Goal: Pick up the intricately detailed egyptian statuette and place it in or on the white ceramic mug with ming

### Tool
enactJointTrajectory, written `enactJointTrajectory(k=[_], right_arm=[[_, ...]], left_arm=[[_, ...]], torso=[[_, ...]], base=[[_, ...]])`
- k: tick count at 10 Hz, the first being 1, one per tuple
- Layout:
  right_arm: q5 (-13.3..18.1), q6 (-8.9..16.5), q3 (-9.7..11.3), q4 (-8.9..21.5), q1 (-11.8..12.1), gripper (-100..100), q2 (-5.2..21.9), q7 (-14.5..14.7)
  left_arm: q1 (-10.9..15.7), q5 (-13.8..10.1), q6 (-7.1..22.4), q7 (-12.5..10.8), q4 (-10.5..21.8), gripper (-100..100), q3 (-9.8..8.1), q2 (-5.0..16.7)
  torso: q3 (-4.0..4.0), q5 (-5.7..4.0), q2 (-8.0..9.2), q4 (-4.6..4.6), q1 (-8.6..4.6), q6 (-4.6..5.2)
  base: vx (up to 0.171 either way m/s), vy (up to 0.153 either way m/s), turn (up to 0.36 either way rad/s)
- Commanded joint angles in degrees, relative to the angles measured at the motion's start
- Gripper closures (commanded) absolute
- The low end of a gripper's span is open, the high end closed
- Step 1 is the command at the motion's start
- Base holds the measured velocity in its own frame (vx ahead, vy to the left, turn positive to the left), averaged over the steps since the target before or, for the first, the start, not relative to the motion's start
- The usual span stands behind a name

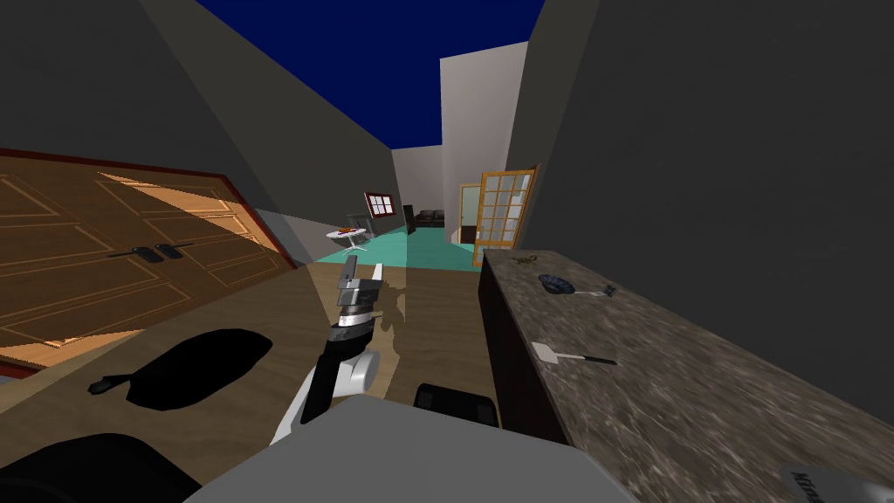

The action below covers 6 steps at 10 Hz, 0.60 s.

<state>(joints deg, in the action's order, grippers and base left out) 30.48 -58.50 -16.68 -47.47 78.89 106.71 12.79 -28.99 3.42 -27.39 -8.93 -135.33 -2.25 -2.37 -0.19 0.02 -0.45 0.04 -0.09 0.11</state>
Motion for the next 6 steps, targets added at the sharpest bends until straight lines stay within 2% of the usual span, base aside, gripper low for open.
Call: enactJointTrajectory(k=[1, 2, 3, 4, 5, 6], right_arm=[[-2.86, -1.43, 1.33, 2.13, 2.06, -100, 1.49, 1.09], [-4.16, -1.43, 1.33, 2.13, 2.06, -100, 1.49, 1.09], [-7.18, -2.87, 2.66, 4.25, 4.12, -100, 2.99, 2.18], [-8.32, -2.87, 2.66, 4.25, 4.12, -100, 2.99, 2.18], [-10.61, -4.3, 3.99, 6.38, 6.06, -100, 4.48, 3.26], [-8.33, -4.3, 3.99, 6.38, 6.17, -100, 4.48, 3.26]], left_arm=[[0.0, 0.0, 0.0, 0.0, 0.0, 0, 0.0, 0.0], [0.0, 0.0, 0.0, 0.0, 0.0, 0, 0.0, 0.0], [0.0, 0.0, 0.0, 0.0, 0.0, 0, 0.0, 0.0], [0.0, 0.0, 0.0, 0.0, 0.0, 0, 0.0, 0.0], [0.0, 0.0, 0.0, 0.0, 0.0, 0, 0.0, 0.0], [0.0, 0.0, 0.0, 0.0, 0.0, 0, 0.0, 0.0]], torso=[[0.0, 0.0, 0.0, 0.0, 0.0, 0.0], [0.02, 0.01, 0.03, 0.0, 0.02, -0.01], [0.04, 0.01, 0.07, 0.02, 0.02, 0.01], [0.05, 0.01, 0.1, 0.02, 0.03, -0.01], [0.07, 0.01, 0.11, 0.03, 0.03, 0.01], [0.08, 0.02, 0.13, 0.03, 0.04, 0.01]], base=[[-0.018, 0.007, 0.02], [-0.025, 0.005, 0.012], [-0.033, 0.006, 0.011], [-0.028, 0.007, 0.016], [-0.033, 0.009, 0.02], [-0.028, 0.006, 0.007]])
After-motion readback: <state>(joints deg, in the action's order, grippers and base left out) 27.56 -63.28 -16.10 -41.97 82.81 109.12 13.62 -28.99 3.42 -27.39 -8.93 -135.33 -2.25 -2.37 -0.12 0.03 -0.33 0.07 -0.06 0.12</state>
